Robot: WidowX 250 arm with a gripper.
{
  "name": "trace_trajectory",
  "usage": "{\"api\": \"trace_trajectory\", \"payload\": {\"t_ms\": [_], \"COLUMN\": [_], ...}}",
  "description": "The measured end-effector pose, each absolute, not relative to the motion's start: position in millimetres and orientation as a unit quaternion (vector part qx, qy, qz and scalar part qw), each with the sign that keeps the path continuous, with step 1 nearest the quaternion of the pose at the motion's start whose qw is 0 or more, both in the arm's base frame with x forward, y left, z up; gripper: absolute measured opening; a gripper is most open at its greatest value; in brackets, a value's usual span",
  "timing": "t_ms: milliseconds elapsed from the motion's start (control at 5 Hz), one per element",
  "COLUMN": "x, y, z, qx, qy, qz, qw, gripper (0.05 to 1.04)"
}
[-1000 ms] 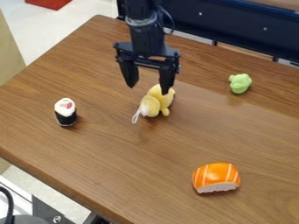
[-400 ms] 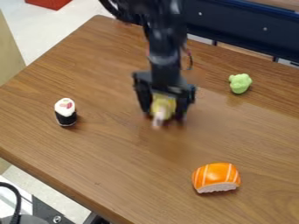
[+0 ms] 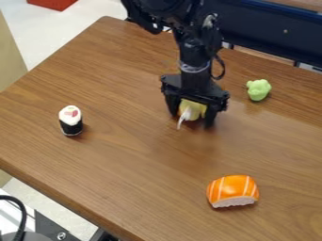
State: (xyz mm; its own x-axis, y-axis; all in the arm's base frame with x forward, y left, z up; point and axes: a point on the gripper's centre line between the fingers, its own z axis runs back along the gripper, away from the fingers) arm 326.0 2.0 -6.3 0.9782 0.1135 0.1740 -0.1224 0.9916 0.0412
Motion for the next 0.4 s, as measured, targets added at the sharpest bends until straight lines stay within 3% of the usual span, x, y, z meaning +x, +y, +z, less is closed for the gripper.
{"api": "trace_trajectory", "payload": {"t_ms": [400], "x": [319.9], "y": [5.6], "z": [-6.2], "qx": [0.004], "qy": [-0.065], "qz": [0.056], "qw": [0.996], "gripper": [0.504]}}
